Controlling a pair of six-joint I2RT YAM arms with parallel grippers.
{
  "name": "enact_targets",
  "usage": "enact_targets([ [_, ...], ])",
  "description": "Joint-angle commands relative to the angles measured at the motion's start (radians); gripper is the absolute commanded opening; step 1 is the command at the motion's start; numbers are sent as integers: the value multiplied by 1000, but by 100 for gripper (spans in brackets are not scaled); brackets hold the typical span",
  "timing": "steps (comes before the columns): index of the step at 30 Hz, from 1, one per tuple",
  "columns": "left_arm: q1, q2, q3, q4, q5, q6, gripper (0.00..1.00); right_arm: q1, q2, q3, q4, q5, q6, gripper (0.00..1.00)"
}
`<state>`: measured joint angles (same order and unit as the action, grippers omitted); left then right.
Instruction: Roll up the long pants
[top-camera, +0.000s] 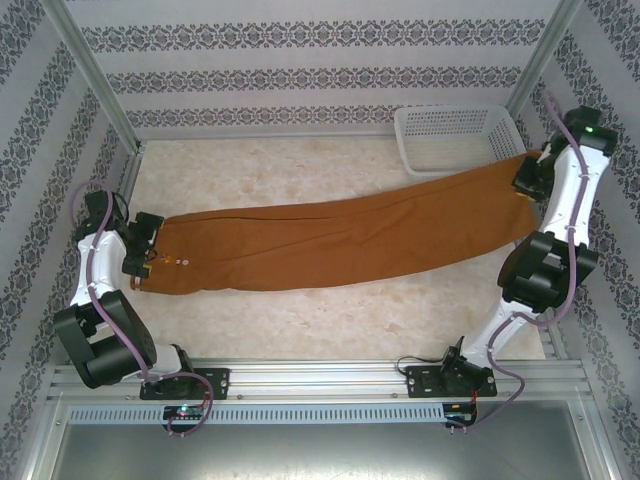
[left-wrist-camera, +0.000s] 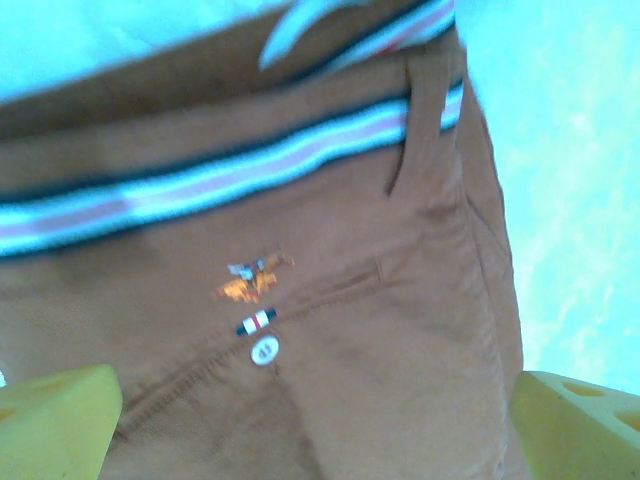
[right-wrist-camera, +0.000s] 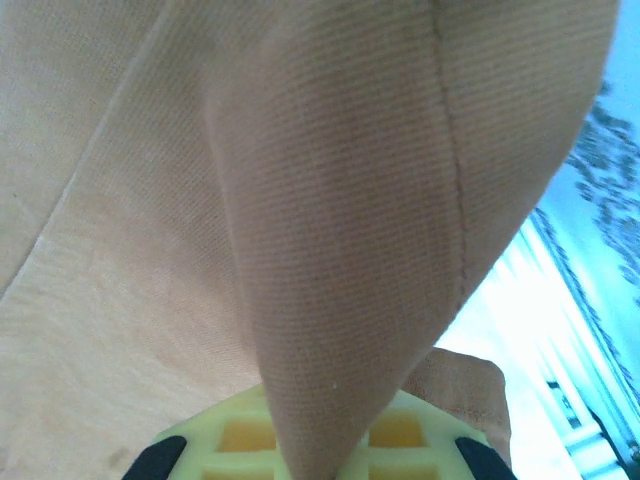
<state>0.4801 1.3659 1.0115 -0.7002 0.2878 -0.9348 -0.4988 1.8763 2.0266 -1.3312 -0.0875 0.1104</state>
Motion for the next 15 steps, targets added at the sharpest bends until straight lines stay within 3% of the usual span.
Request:
enact_targets([
  [1, 3, -10, 45, -42, 8, 6, 100, -4, -35, 9, -58, -1, 32, 0],
  [5, 3, -18, 53, -54, 7, 8, 100, 79, -63, -38, -56, -116, 58, 0],
  [9, 3, -29, 57, -74, -1, 16, 100, 228, -113, -93, -28, -260, 104, 0],
  [15, 2, -38, 70, -94, -2, 19, 100, 451, -219, -195, 168, -475, 297, 0],
])
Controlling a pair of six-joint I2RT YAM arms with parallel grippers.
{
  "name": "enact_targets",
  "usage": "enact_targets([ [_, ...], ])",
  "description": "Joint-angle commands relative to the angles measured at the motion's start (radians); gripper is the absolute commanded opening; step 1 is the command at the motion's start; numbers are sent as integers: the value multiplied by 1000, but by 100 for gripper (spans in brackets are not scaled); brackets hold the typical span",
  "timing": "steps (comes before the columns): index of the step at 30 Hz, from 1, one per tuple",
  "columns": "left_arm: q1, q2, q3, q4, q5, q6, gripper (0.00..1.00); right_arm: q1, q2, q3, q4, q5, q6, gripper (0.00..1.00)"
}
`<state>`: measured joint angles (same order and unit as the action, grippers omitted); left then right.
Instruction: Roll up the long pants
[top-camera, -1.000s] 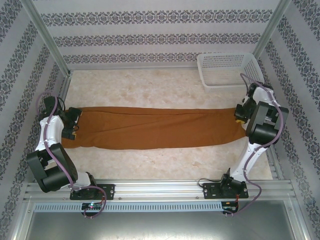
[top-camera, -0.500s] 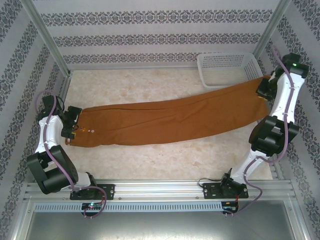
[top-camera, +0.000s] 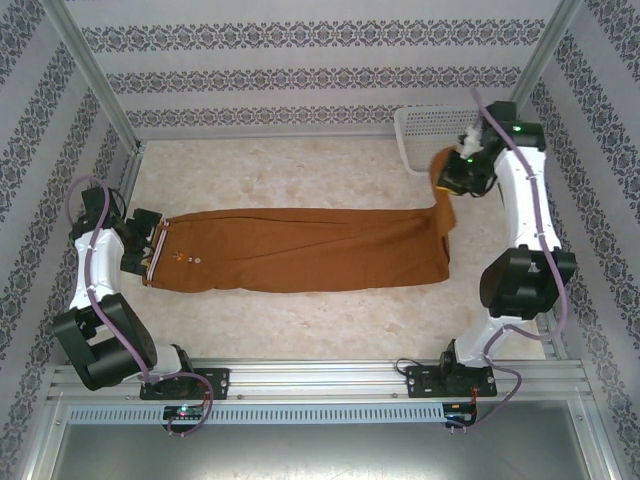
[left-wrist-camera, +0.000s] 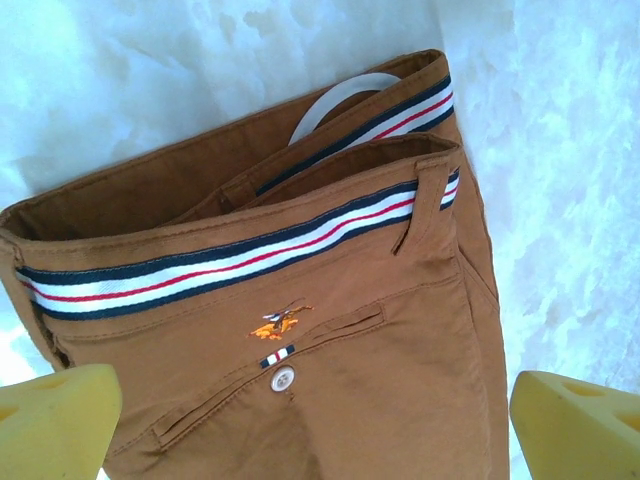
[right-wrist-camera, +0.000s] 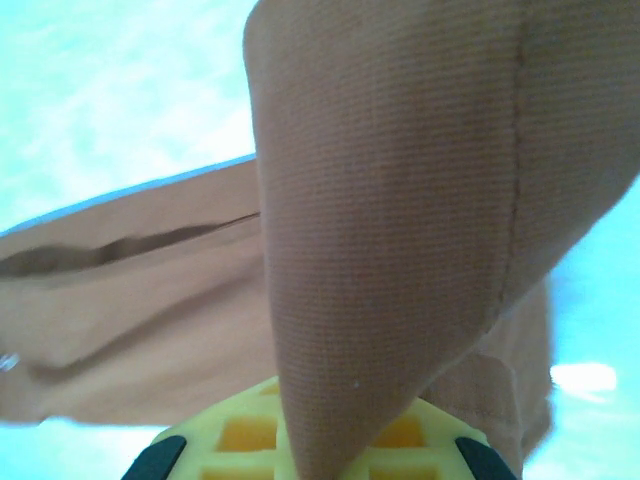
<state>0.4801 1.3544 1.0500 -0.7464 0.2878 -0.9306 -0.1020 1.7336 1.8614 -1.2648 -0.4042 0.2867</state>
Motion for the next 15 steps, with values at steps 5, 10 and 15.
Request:
enact_targets([
  [5, 2, -21, 76, -68, -2, 23, 100, 224, -117, -79, 282, -218, 282, 0],
  [10, 0, -7, 121, -61, -2, 47, 100, 377, -109, -87, 481, -239, 446, 0],
  [15, 0, 11, 154, -62, 24, 51, 100, 526, -21, -9, 596, -226, 542, 0],
])
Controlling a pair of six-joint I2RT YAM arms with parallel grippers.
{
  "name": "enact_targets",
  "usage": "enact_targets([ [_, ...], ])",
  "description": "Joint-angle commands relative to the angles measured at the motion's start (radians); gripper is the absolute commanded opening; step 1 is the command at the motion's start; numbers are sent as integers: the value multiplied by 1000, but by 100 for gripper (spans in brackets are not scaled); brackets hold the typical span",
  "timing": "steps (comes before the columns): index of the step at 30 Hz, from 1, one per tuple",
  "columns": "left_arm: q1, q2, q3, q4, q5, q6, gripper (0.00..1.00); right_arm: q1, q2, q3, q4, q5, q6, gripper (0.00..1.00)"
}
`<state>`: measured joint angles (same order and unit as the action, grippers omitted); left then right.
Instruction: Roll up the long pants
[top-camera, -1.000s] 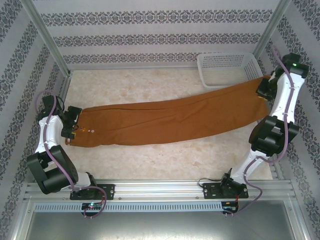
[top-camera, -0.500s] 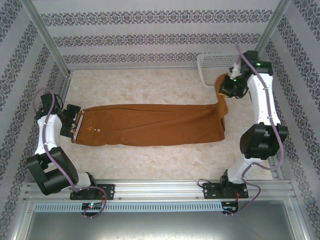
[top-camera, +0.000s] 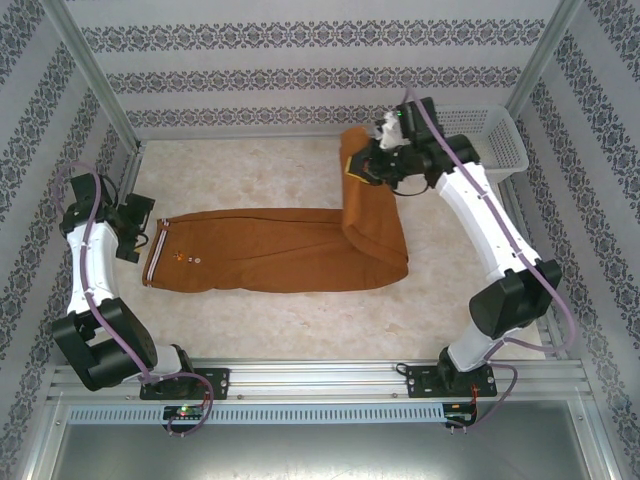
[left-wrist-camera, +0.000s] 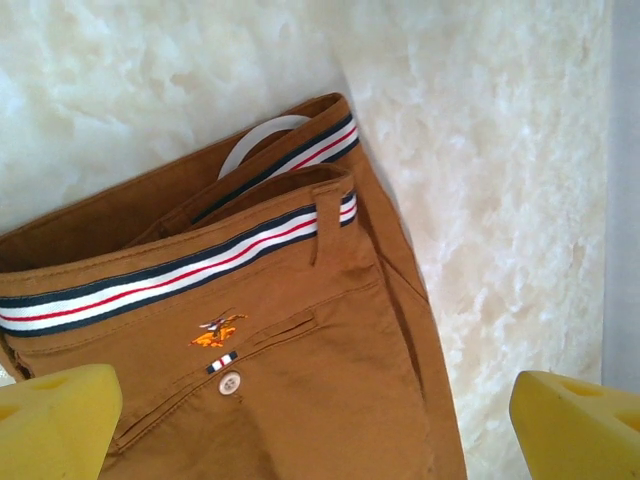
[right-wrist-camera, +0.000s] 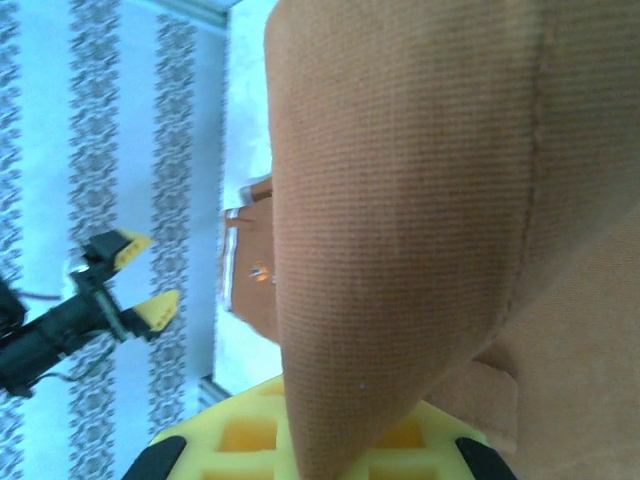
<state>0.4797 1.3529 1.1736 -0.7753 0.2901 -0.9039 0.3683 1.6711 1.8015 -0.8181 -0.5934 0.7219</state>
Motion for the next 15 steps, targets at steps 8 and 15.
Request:
enact_targets([
  [8, -1, 19, 81, -72, 28, 30, 100, 233, 277, 339, 229, -61, 220, 0],
  [15, -1, 16, 131, -103, 12, 42, 100, 312, 469, 584, 223, -95, 288, 0],
])
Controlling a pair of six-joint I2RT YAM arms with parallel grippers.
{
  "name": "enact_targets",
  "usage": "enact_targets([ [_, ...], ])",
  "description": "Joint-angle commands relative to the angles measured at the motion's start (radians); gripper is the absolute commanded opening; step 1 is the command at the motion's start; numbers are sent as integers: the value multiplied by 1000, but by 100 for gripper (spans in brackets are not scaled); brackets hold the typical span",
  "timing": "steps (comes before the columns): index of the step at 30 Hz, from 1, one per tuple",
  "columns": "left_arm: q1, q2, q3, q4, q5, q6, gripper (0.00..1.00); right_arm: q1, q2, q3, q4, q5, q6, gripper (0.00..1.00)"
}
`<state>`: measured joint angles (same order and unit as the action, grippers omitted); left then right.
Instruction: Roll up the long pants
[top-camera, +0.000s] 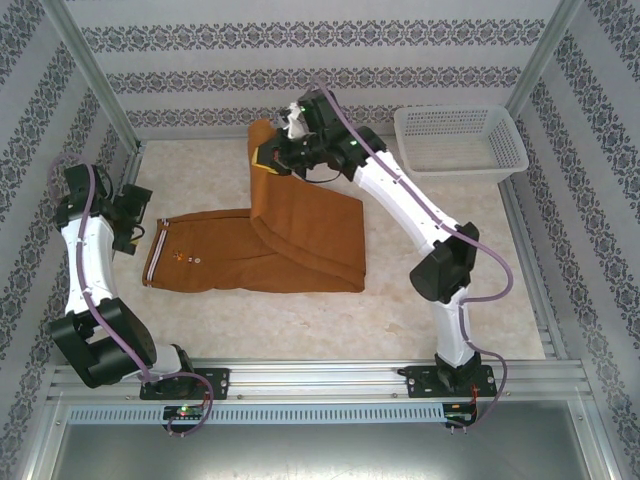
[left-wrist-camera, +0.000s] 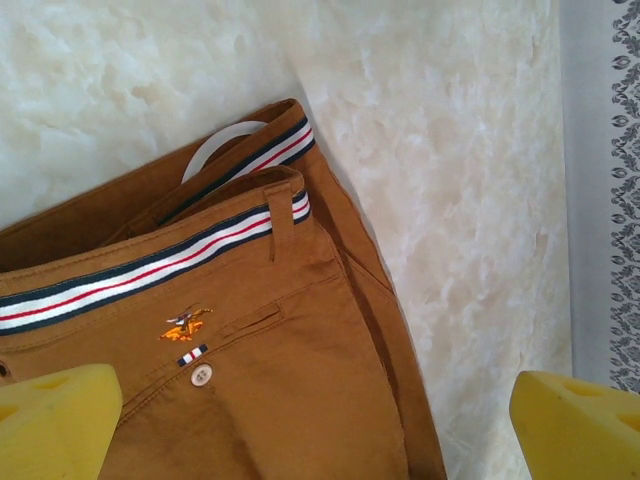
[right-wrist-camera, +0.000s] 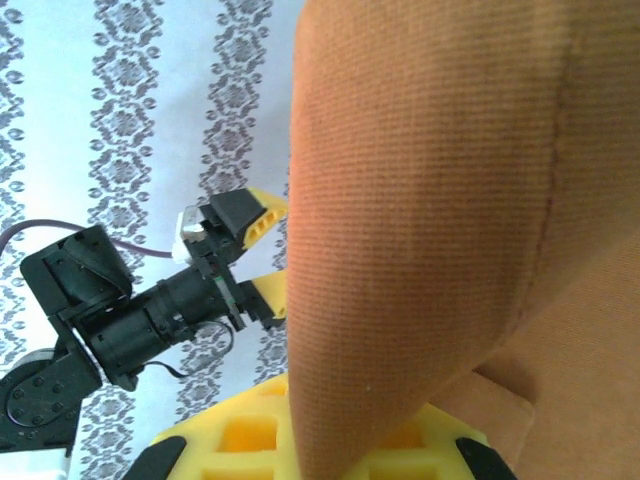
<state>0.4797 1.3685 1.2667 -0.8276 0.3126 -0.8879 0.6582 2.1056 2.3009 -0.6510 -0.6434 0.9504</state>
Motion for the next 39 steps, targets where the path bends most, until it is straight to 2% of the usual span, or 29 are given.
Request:
enact_targets([
  [1, 0, 1, 47, -57, -13, 28, 100, 32, 53, 107, 64, -48, 73, 0],
  [12, 0, 8, 66, -52, -10, 9, 100, 146, 174, 159, 194, -48, 204, 0],
  [21, 0, 2, 57, -55, -6, 13, 100, 199, 433, 336, 316, -104, 337, 0],
  [28, 0, -10, 44, -69, -5, 32, 100, 227, 553, 339, 430, -83, 383, 2],
  [32, 0, -18, 26, -61, 16, 29, 100, 239, 623, 342, 530, -72, 454, 16],
  [34, 0, -19, 22, -62, 21, 27, 100, 244, 657, 361, 566, -66, 483, 33],
  [37, -1, -22, 19, -64, 22, 26, 100, 248, 698, 419, 574, -47, 499, 71],
  [38, -1, -24, 17, -65, 22, 26, 100, 248, 705, 429, 577, -44, 500, 79],
  [39, -1, -28, 16, -64, 22, 23, 100, 244, 706, 430, 580, -45, 499, 83],
])
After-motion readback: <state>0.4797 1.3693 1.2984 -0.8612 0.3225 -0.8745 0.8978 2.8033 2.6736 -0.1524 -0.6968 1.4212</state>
